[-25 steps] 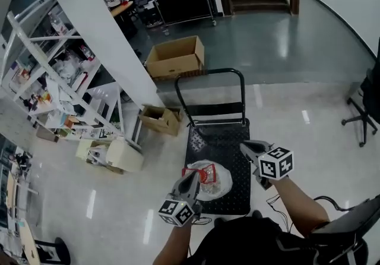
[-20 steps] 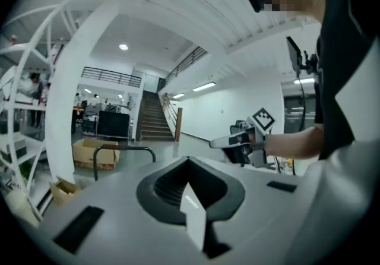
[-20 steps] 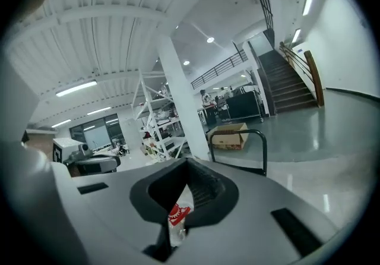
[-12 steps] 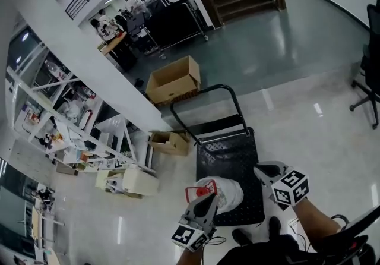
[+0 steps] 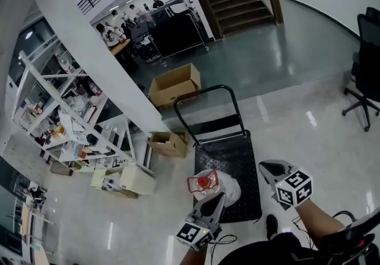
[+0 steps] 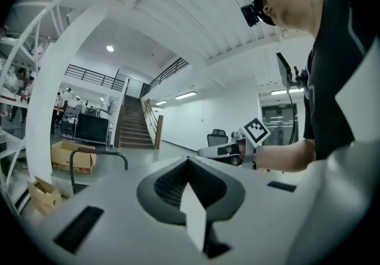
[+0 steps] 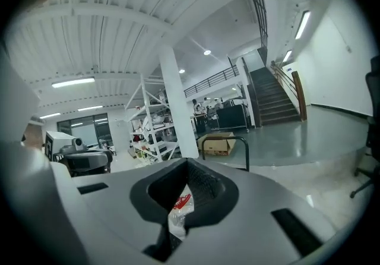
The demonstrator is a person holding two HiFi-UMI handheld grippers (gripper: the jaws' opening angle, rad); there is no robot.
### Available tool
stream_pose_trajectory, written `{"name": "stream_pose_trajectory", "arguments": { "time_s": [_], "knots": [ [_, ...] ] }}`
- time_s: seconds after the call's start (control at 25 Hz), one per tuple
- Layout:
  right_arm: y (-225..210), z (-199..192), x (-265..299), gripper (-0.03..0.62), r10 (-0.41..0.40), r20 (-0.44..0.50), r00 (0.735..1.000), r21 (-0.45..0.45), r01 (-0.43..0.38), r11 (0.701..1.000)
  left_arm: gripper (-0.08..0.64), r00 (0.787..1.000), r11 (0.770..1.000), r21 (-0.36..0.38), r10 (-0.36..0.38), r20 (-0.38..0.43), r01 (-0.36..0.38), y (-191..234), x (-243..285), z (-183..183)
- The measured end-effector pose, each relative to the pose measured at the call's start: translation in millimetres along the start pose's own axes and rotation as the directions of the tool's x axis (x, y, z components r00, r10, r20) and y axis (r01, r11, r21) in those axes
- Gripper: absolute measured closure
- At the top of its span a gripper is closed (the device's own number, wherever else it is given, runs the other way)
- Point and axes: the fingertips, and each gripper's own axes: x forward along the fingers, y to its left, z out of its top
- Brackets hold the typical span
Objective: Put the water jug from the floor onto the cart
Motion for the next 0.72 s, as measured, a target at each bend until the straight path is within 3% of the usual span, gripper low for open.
{"name": "stream_pose_trajectory", "arguments": {
  "time_s": [0.16,0.4,0.72],
  "knots": [
    [57.5,-31.4,-42.4,0.592,-0.071,-0.012,0.997,-0.004,0.071,0.997,0.563,0.998,0.999,0.011,-0.047,0.036,0.047,-24.4,-68.8,-27.3],
    [133.2,-86.5,-113.2,0.592,-0.167,-0.068,0.984,0.005,0.168,0.986,0.563,0.992,0.992,-0.045,-0.112,0.056,0.115,-62.1,-148.1,-62.9],
    [187.4,-100.7,-221.4,0.592,-0.227,-0.014,0.974,0.016,0.227,0.974,0.563,0.968,0.982,-0.004,-0.186,0.168,0.189,-156.9,-209.5,-31.6]
  ]
}}
